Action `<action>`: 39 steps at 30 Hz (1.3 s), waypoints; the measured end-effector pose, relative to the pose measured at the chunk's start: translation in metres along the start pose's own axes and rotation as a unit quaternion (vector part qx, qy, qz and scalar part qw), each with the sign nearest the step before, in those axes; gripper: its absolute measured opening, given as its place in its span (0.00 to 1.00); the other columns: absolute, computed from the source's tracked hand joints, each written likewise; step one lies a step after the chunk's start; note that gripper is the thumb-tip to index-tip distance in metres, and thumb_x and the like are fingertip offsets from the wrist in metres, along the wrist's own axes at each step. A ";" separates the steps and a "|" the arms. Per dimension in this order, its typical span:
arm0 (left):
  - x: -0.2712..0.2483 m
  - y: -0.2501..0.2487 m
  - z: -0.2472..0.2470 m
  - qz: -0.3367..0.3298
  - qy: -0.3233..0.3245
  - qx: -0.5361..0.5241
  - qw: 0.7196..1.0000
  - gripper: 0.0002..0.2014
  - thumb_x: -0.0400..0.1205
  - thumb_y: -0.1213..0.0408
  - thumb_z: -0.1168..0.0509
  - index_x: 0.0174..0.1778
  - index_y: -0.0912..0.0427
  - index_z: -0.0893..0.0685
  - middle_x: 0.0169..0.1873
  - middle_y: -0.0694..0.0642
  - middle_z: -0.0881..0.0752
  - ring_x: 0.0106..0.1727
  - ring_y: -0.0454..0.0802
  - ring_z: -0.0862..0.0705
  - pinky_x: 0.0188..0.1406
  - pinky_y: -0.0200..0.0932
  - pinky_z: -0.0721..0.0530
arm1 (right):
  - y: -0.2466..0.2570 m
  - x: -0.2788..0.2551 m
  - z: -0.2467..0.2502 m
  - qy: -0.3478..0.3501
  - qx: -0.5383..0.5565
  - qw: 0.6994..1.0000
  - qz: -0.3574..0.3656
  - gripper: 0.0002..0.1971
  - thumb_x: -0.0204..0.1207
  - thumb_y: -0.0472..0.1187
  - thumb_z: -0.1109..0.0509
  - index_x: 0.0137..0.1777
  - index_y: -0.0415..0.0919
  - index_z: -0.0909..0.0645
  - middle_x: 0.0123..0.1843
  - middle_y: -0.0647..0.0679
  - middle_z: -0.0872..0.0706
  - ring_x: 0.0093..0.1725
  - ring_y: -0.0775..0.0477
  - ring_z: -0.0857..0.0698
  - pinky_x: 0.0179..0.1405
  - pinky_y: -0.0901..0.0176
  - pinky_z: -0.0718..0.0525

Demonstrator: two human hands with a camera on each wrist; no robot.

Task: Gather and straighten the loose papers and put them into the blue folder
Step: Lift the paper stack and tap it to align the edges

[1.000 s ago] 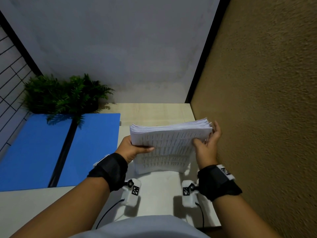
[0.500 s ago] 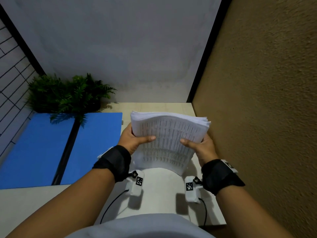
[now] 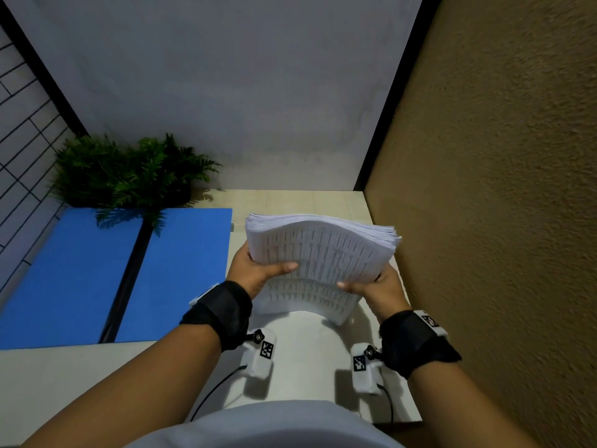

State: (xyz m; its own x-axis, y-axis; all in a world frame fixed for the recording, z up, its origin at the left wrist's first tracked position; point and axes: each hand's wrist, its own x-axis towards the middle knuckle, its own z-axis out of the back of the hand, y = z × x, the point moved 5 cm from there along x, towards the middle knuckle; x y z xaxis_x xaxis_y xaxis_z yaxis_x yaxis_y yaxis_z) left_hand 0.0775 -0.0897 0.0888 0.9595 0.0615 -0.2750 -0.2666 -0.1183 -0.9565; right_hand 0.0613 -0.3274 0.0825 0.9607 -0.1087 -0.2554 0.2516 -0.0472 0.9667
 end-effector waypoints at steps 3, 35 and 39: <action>0.001 0.000 -0.004 0.010 -0.012 -0.015 1.000 0.18 0.66 0.73 0.20 0.49 0.55 0.14 0.48 0.54 0.11 0.53 0.52 0.14 0.43 0.41 0.16 | 0.002 -0.002 -0.006 -0.034 0.020 0.999 -0.006 0.19 0.60 0.20 0.22 0.49 0.36 0.17 0.51 0.40 0.13 0.59 0.38 0.15 0.44 0.53 0.11; 0.006 -0.043 0.049 -0.089 -0.058 0.018 0.994 0.08 0.73 0.76 0.27 0.40 0.58 0.14 0.25 0.43 0.10 0.31 0.40 0.12 0.34 0.35 0.14 | 0.059 0.019 0.062 -0.051 -0.081 0.992 0.076 0.20 0.49 0.33 0.13 0.41 0.46 0.14 0.37 0.53 0.10 0.40 0.51 0.13 0.36 0.65 0.15; 0.001 -0.015 0.043 -0.050 -0.061 -0.095 0.992 0.10 0.65 0.72 0.24 0.40 0.64 0.16 0.26 0.48 0.10 0.29 0.42 0.11 0.32 0.36 0.14 | 0.010 0.014 0.049 -0.039 0.065 0.997 -0.014 0.50 0.32 0.47 0.09 0.60 0.31 0.18 0.60 0.36 0.12 0.58 0.37 0.13 0.58 0.43 0.12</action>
State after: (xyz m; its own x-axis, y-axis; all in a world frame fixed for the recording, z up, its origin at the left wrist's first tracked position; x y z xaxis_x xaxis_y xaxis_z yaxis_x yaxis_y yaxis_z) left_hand 0.0790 -0.0452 0.0990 0.9590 0.2003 -0.2007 -0.1379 -0.2892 -0.9473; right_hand 0.0717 -0.3780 0.0875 0.9405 -0.1815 -0.2873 0.2555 -0.1795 0.9500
